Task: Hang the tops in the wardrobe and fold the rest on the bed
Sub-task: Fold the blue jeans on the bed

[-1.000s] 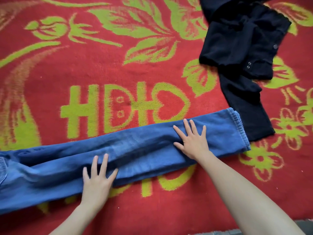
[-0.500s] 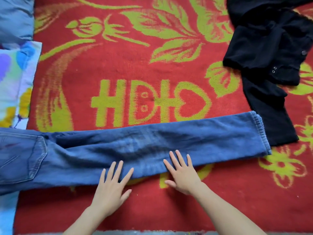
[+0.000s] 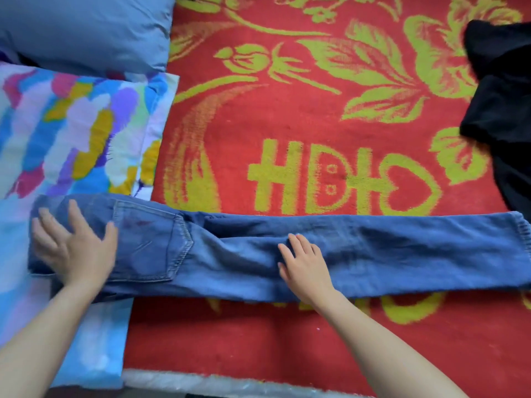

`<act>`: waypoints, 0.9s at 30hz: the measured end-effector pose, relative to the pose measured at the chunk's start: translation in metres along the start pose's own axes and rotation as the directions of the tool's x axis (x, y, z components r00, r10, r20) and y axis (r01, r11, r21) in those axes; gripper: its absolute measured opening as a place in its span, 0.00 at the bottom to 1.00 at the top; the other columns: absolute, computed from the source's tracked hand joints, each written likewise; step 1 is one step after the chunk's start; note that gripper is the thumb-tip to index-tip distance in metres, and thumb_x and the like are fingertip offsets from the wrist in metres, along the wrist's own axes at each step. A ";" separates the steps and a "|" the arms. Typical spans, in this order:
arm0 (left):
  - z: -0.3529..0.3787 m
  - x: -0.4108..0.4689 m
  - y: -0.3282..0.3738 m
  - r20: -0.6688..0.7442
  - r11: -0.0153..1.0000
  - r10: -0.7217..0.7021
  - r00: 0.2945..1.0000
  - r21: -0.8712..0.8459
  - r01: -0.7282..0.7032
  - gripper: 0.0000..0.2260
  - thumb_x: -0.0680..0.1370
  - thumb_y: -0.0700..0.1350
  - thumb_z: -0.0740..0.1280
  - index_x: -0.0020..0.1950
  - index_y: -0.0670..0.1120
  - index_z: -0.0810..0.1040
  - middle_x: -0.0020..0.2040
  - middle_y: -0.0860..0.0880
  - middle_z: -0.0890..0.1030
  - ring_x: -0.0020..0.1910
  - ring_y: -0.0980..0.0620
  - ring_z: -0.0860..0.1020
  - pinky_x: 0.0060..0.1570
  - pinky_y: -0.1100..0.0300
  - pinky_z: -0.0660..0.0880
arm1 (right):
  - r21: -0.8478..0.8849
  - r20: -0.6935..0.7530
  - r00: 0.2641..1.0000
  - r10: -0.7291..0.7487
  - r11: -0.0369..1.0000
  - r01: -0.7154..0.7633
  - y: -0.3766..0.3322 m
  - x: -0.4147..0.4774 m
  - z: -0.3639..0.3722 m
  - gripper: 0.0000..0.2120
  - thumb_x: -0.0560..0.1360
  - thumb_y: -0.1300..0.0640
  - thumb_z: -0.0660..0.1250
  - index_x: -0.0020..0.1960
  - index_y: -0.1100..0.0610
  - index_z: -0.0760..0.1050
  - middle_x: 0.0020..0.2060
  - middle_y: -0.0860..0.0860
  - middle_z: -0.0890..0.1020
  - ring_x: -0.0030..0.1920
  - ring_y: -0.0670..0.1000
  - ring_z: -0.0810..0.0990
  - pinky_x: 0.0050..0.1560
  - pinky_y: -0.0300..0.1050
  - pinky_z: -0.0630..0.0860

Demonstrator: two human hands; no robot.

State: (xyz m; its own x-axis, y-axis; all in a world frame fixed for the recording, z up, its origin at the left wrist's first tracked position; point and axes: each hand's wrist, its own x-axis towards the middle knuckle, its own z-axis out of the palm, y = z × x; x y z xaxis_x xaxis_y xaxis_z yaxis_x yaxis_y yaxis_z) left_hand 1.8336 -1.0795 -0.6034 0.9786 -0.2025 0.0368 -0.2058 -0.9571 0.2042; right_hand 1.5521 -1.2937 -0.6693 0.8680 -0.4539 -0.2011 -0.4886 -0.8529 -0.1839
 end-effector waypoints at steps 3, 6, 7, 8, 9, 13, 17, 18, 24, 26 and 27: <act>-0.009 0.046 -0.018 0.143 0.966 -0.250 0.958 -0.032 0.257 0.33 0.76 0.54 0.66 0.74 0.43 0.56 0.72 0.33 0.59 0.70 0.32 0.58 0.66 0.36 0.57 | 0.105 0.039 0.997 0.073 0.992 -0.077 -0.050 0.034 -0.011 0.23 0.70 0.48 0.54 0.55 0.57 0.79 0.54 0.56 0.81 0.54 0.56 0.81 0.46 0.47 0.78; -0.008 0.077 -0.045 0.381 0.896 -0.263 0.886 -0.245 0.371 0.29 0.75 0.52 0.69 0.70 0.40 0.65 0.68 0.35 0.69 0.66 0.36 0.69 0.65 0.44 0.65 | 0.133 0.132 0.978 0.163 0.975 -0.180 -0.095 0.080 -0.018 0.24 0.78 0.45 0.53 0.66 0.58 0.70 0.67 0.54 0.72 0.69 0.54 0.68 0.66 0.52 0.66; -0.007 0.082 -0.052 0.416 0.862 -0.255 0.873 -0.311 0.400 0.28 0.75 0.51 0.70 0.69 0.39 0.66 0.67 0.37 0.71 0.64 0.38 0.71 0.64 0.46 0.67 | 0.144 0.237 0.955 0.179 0.966 -0.217 -0.102 0.092 -0.020 0.24 0.79 0.43 0.52 0.67 0.58 0.68 0.68 0.54 0.70 0.70 0.53 0.64 0.70 0.53 0.59; -0.006 0.087 -0.057 0.445 0.810 -0.272 0.853 -0.373 0.453 0.27 0.74 0.50 0.70 0.68 0.39 0.67 0.66 0.37 0.73 0.63 0.39 0.72 0.63 0.47 0.69 | 0.136 0.318 0.925 0.209 0.955 -0.263 -0.107 0.104 -0.019 0.24 0.80 0.41 0.51 0.64 0.57 0.70 0.66 0.54 0.72 0.69 0.54 0.65 0.70 0.55 0.56; -0.008 0.092 -0.065 0.495 0.738 -0.297 0.817 -0.424 0.525 0.24 0.74 0.49 0.70 0.66 0.39 0.70 0.63 0.38 0.75 0.60 0.41 0.74 0.61 0.48 0.70 | 0.119 0.377 0.891 0.252 0.941 -0.317 -0.115 0.116 -0.020 0.25 0.79 0.40 0.51 0.60 0.58 0.72 0.61 0.54 0.75 0.65 0.55 0.68 0.69 0.55 0.57; -0.013 0.094 -0.074 0.701 0.603 -0.175 0.691 -0.478 0.638 0.06 0.77 0.42 0.67 0.50 0.40 0.77 0.45 0.42 0.79 0.41 0.46 0.77 0.46 0.54 0.74 | 0.105 0.483 0.807 0.340 0.892 -0.439 -0.114 0.136 -0.025 0.27 0.76 0.34 0.53 0.44 0.56 0.76 0.47 0.52 0.82 0.55 0.55 0.76 0.62 0.51 0.65; -0.037 0.089 -0.098 0.692 0.560 -0.038 0.720 -0.582 0.589 0.08 0.76 0.32 0.63 0.46 0.44 0.76 0.42 0.45 0.80 0.37 0.49 0.79 0.44 0.57 0.73 | 0.293 0.671 0.721 0.173 0.832 -0.472 -0.106 0.141 -0.035 0.22 0.78 0.49 0.62 0.28 0.56 0.65 0.26 0.49 0.68 0.30 0.50 0.68 0.30 0.38 0.63; -0.041 0.087 -0.108 0.670 0.541 -0.043 0.741 -0.608 0.581 0.09 0.76 0.32 0.63 0.47 0.44 0.77 0.40 0.47 0.82 0.35 0.52 0.81 0.45 0.57 0.75 | 0.400 0.650 0.744 0.154 0.763 -0.507 -0.099 0.142 -0.035 0.21 0.78 0.52 0.63 0.29 0.57 0.67 0.26 0.48 0.67 0.28 0.48 0.66 0.27 0.36 0.61; -0.032 0.076 -0.131 0.719 0.412 -0.027 0.695 -0.625 0.663 0.22 0.78 0.32 0.60 0.69 0.49 0.67 0.60 0.49 0.77 0.53 0.52 0.78 0.56 0.60 0.74 | 0.826 0.462 0.858 0.225 0.243 -0.509 -0.087 0.148 -0.039 0.08 0.78 0.63 0.62 0.51 0.54 0.77 0.35 0.42 0.82 0.33 0.39 0.80 0.36 0.32 0.76; -0.027 0.082 -0.123 0.727 0.477 -0.037 0.686 -0.590 0.651 0.14 0.79 0.37 0.61 0.64 0.47 0.71 0.50 0.49 0.79 0.39 0.58 0.79 0.41 0.64 0.75 | 0.762 0.519 0.826 0.220 0.320 -0.563 -0.094 0.152 -0.037 0.04 0.78 0.58 0.63 0.51 0.54 0.76 0.39 0.46 0.81 0.37 0.43 0.80 0.39 0.36 0.76; -0.024 0.088 -0.120 0.721 0.500 -0.056 0.691 -0.579 0.645 0.10 0.79 0.40 0.62 0.60 0.45 0.74 0.46 0.49 0.79 0.34 0.58 0.78 0.37 0.63 0.73 | 0.733 0.522 0.815 0.250 0.357 -0.579 -0.095 0.155 -0.036 0.06 0.78 0.54 0.63 0.51 0.56 0.76 0.40 0.48 0.80 0.39 0.46 0.78 0.41 0.39 0.73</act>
State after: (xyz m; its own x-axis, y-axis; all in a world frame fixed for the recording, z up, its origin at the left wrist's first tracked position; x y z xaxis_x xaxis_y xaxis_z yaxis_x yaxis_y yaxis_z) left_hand 1.9440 -0.9779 -0.6015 0.6829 -0.2359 -0.6914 0.5315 -0.4889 0.6917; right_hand 1.7361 -1.2919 -0.6479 0.5399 -0.4482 -0.7125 -0.7414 0.1475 -0.6546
